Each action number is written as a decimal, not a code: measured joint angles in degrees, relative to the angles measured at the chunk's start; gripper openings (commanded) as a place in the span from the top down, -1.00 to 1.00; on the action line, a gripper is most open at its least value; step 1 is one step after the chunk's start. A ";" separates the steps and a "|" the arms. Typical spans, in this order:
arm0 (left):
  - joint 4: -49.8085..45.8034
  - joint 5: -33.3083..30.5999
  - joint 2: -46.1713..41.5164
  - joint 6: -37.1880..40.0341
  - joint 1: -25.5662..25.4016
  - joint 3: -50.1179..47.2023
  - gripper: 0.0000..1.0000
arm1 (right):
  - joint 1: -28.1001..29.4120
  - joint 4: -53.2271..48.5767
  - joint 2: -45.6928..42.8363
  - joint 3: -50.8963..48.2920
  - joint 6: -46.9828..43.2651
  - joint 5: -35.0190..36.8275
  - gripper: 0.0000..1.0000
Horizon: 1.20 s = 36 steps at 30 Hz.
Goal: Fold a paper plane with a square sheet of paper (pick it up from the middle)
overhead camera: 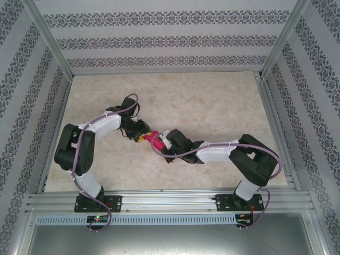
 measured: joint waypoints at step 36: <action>15.69 2.27 -9.90 -0.28 -0.35 -14.60 0.19 | -10.14 9.14 10.25 0.87 26.32 -27.06 1.00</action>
